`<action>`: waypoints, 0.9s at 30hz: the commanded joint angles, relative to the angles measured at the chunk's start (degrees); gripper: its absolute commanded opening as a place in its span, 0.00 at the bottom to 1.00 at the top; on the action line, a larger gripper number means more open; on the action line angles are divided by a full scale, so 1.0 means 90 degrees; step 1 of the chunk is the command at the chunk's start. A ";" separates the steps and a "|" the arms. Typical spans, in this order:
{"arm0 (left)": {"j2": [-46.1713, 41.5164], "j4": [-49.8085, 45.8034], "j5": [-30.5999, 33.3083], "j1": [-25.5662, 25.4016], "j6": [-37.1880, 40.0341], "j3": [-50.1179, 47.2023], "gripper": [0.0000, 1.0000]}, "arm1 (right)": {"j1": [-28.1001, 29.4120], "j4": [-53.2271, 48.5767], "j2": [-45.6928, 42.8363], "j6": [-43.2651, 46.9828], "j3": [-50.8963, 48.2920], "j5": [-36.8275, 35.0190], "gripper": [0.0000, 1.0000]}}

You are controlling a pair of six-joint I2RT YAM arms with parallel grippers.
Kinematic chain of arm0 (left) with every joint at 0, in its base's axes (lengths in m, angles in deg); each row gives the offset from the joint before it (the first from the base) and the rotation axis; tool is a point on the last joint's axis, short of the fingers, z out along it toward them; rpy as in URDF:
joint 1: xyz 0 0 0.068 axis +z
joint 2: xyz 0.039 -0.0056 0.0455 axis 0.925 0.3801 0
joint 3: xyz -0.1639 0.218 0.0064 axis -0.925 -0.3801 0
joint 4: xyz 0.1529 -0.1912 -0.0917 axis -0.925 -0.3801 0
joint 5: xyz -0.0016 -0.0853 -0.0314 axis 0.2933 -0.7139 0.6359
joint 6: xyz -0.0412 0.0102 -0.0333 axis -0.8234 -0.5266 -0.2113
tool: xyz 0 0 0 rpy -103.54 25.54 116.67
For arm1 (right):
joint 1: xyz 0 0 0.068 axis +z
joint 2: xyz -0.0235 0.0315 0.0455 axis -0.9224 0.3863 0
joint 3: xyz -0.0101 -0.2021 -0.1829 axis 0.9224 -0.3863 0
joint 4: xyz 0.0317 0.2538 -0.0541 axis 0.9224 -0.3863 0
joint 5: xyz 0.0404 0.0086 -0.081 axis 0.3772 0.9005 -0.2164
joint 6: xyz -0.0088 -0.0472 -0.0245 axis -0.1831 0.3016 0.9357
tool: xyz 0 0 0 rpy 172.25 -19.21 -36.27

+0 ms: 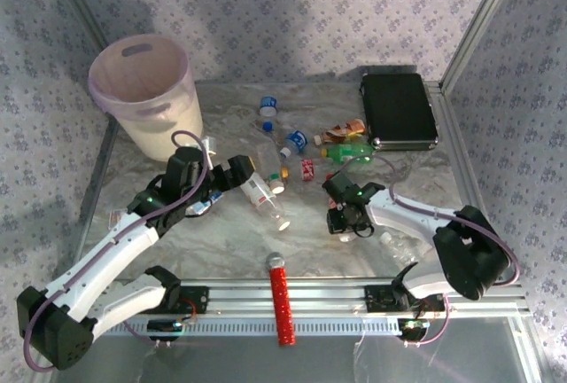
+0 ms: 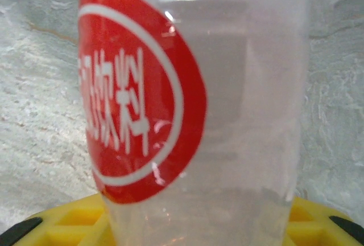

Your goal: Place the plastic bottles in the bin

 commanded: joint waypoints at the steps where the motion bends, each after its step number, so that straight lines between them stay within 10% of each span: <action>1: -0.0096 0.0665 -0.0351 -0.0046 -0.0410 -0.0134 0.98 | 0.0075 -0.0493 -0.0531 -0.0117 0.0277 -0.0066 0.48; 11: 0.0573 0.2170 -0.1342 -0.0291 -0.0943 -0.0175 1.00 | 0.0105 0.1141 -0.2336 0.0527 0.0210 0.1736 0.48; 27: 0.2334 0.4351 -0.1422 -0.1136 -0.1683 0.0094 0.95 | 0.0854 0.2652 -0.1990 0.0408 0.0221 0.1588 0.48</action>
